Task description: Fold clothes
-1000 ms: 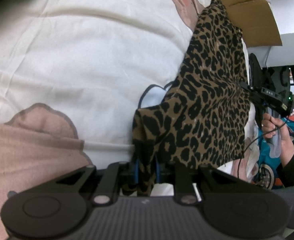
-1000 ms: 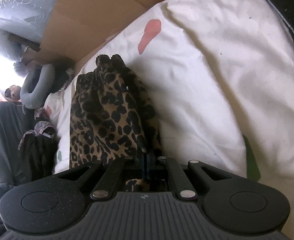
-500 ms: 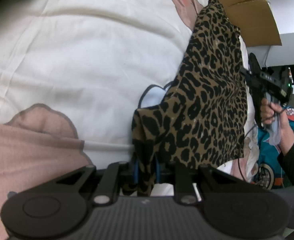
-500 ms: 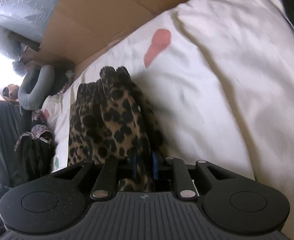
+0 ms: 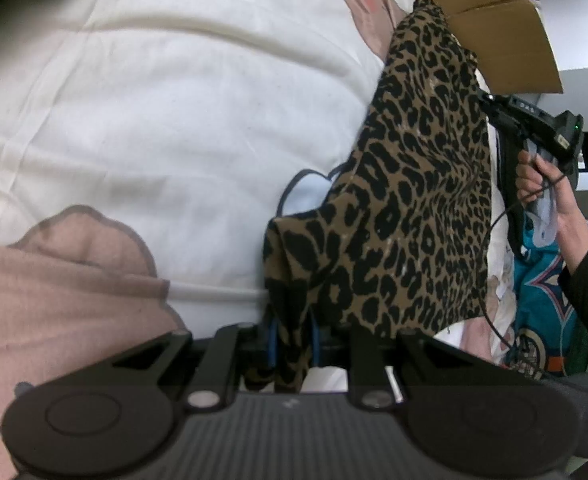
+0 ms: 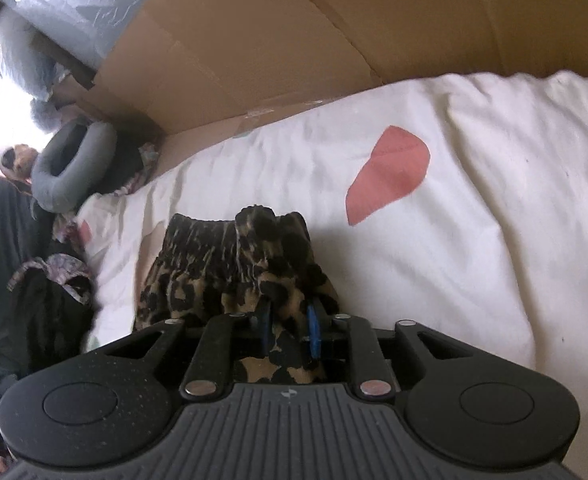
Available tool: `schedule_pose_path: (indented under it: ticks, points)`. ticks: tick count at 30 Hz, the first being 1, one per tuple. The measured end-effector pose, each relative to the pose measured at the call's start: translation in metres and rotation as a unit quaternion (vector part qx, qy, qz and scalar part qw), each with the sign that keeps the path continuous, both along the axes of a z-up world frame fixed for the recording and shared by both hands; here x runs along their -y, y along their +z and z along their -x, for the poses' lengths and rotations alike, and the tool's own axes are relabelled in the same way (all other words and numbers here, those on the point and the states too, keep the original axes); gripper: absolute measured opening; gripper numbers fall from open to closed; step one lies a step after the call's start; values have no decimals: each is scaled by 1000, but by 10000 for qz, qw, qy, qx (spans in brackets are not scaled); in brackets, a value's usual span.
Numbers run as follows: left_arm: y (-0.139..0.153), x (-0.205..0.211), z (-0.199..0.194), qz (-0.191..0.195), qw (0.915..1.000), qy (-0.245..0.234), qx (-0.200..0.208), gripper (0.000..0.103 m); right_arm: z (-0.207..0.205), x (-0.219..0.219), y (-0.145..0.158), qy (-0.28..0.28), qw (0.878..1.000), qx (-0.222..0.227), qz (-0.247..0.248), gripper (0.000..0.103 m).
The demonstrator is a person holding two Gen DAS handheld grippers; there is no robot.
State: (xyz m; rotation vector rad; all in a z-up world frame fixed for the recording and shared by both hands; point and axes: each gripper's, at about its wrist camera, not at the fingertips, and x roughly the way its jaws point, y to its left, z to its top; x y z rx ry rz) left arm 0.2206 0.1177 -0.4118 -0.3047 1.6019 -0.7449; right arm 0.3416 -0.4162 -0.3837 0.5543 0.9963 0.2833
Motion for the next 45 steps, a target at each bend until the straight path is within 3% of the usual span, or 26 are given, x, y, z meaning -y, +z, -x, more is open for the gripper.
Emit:
schedule_pose_path:
  ticks: [10, 13, 18, 23, 41, 43, 44, 45]
  points:
    - [6, 8, -2, 21, 10000, 36, -6, 17, 4, 11, 8, -126, 9994, 35, 324, 0]
    - [6, 8, -2, 16, 10000, 36, -4, 17, 1, 14, -2, -215, 9993, -230, 194, 3]
    - [5, 12, 0, 39, 10000, 75, -13, 17, 18, 15, 16, -297, 9991, -15, 290, 18]
    - [6, 6, 1, 39, 10000, 78, -7, 17, 38, 16, 35, -145, 9986, 178, 477, 23]
    - [4, 12, 5, 70, 9998, 206, -19, 17, 124, 2, 7, 220, 9962, -832, 122, 24]
    - [5, 11, 4, 71, 9998, 209, -18, 17, 128, 0, 6, 254, 9958, -864, 161, 20]
    - [5, 10, 4, 71, 9998, 208, -18, 17, 129, -1, 5, 271, 9956, -880, 181, 2]
    - [5, 10, 4, 72, 9998, 204, -17, 17, 131, -1, 4, 284, 9954, -896, 197, 0]
